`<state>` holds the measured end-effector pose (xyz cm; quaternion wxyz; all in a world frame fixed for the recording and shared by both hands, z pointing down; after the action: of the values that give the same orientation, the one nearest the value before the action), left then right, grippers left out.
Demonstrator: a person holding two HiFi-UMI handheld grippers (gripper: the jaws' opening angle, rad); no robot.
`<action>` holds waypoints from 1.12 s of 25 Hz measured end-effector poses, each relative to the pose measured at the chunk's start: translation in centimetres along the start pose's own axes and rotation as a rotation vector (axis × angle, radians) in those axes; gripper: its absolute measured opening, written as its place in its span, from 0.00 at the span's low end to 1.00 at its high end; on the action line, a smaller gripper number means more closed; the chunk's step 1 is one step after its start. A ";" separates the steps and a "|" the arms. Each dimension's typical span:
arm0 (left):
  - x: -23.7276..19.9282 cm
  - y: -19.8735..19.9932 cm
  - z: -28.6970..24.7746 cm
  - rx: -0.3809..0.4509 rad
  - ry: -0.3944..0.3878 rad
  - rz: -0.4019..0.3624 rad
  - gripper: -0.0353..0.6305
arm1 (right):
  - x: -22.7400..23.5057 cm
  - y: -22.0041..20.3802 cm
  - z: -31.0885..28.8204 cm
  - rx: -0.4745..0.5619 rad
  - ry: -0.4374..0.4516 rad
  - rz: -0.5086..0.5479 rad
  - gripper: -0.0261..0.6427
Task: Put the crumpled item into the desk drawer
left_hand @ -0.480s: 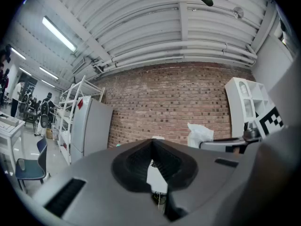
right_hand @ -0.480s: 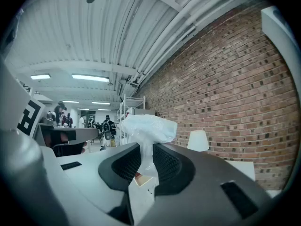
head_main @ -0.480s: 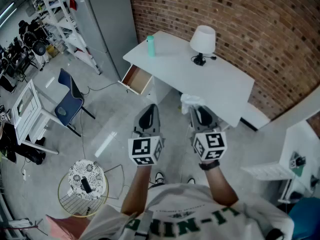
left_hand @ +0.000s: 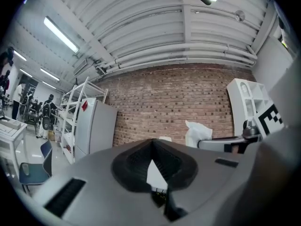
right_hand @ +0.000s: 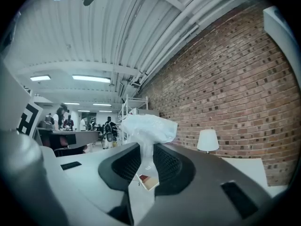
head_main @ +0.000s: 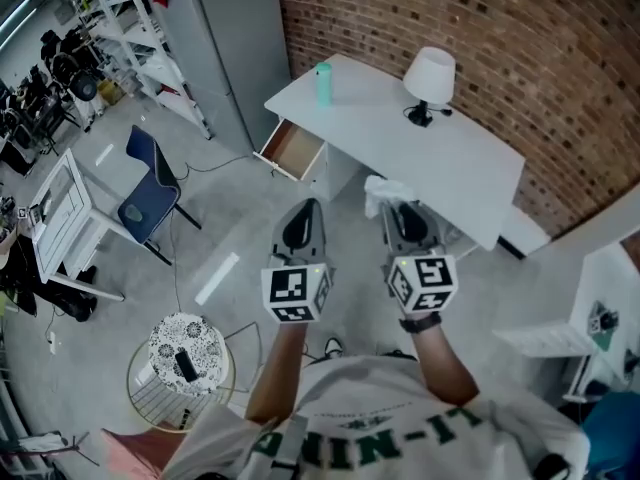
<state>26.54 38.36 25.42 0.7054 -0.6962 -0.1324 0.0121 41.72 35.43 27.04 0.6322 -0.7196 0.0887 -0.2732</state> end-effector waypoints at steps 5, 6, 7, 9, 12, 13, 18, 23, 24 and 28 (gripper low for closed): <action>-4.5 -1.6 2.8 -0.020 0.049 0.013 0.06 | -5.0 -2.3 -2.1 -0.041 0.054 -0.002 0.15; -5.5 -2.0 3.4 -0.026 0.064 0.025 0.05 | -6.2 -2.9 -2.5 -0.054 0.071 -0.002 0.15; -6.4 -2.4 3.9 -0.031 0.077 0.037 0.05 | -7.3 -3.6 -3.0 -0.068 0.087 0.000 0.15; -8.1 -3.2 4.6 -0.038 0.103 0.051 0.05 | -9.3 -5.0 -4.0 -0.096 0.119 0.007 0.15; -10.1 -4.0 4.6 -0.046 0.144 0.059 0.05 | -11.3 -5.6 -6.1 -0.120 0.172 0.018 0.15; -10.8 -4.1 4.4 -0.050 0.158 0.060 0.05 | -11.6 -5.5 -6.9 -0.125 0.186 0.020 0.15; -16.5 -5.6 3.9 -0.093 0.254 0.073 0.05 | -14.6 -7.3 -13.6 -0.185 0.292 0.010 0.15; -25.3 -8.8 0.4 -0.146 0.355 0.067 0.05 | -19.2 -10.3 -23.7 -0.235 0.437 0.001 0.15; -27.1 -9.1 -0.8 -0.152 0.369 0.064 0.05 | -20.0 -10.5 -26.0 -0.244 0.456 -0.008 0.15; -32.9 -9.8 -6.3 -0.155 0.400 0.045 0.05 | -22.4 -10.4 -34.1 -0.263 0.528 -0.014 0.15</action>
<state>-5.59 25.26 29.53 0.6617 -0.7395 0.0254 -0.1207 3.56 18.58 32.46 0.4865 -0.7001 0.2799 -0.4415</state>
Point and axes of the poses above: the fingertips, and each gripper's own axes: z backward along the fingers, x to its right, y out of its top, the point moved 1 cm from there along z, backward along the fingers, and after that the axes turned 14 degrees about -z, right-handed, at the moved point
